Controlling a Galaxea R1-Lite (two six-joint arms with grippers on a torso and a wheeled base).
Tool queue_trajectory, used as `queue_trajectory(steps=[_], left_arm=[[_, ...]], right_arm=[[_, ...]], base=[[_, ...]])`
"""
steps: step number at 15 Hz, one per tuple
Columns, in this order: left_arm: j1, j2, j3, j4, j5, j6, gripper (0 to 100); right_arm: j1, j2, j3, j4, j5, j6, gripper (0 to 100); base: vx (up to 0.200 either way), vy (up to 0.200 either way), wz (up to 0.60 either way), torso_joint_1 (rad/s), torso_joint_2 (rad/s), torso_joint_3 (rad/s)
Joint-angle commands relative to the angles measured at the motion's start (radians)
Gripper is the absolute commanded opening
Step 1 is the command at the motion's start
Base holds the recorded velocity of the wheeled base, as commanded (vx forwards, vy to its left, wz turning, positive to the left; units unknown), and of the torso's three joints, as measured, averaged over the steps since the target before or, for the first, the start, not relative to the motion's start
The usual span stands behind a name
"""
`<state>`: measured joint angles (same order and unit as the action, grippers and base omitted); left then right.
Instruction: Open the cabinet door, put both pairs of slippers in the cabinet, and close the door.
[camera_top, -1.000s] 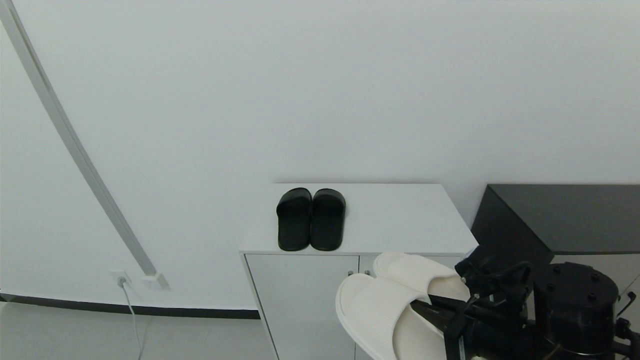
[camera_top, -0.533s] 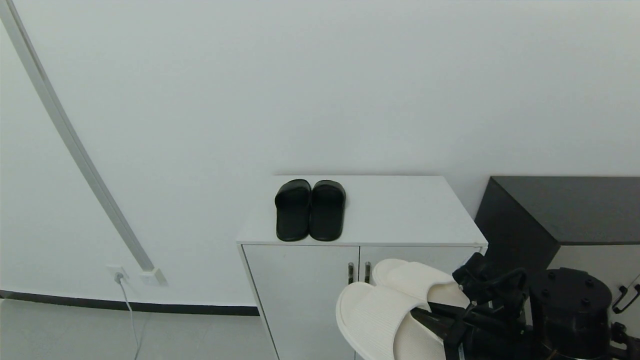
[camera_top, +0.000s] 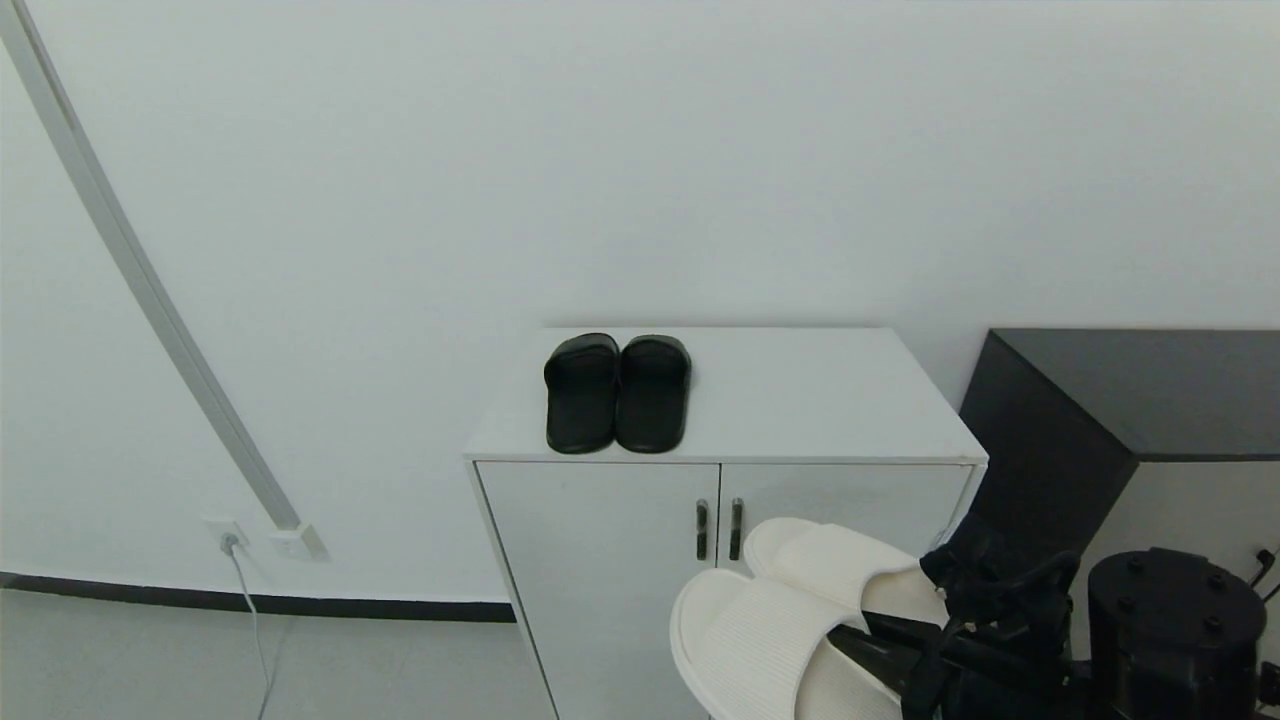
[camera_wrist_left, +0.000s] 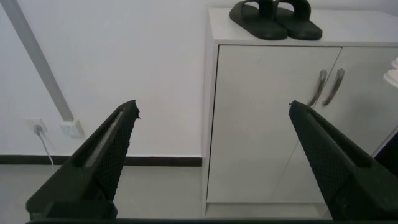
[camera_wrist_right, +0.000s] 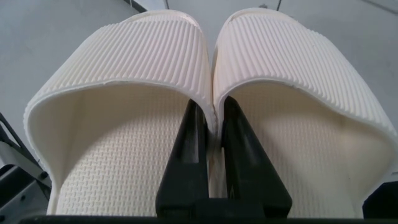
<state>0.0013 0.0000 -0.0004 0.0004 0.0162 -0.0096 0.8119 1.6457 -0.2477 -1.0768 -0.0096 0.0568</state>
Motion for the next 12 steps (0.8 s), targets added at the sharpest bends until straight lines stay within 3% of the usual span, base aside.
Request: queue_trajectory(steps=[1, 12], left_arm=[[0.0, 0.002, 0.0, 0.001, 0.001, -0.001, 100], [0.0, 0.0, -0.001, 0.001, -0.001, 0.0, 100]], right_arm=[[0.006, -0.001, 0.004, 0.0, 0.0, 0.001, 0], [0.021, 0.04, 0.007, -0.002, -0.003, 0.008, 0]], base=[[0.0, 0.0, 0.0, -0.168, 0.39, 0.232], [0.0, 0.0, 0.0, -0.215, 0.53, 0.316]])
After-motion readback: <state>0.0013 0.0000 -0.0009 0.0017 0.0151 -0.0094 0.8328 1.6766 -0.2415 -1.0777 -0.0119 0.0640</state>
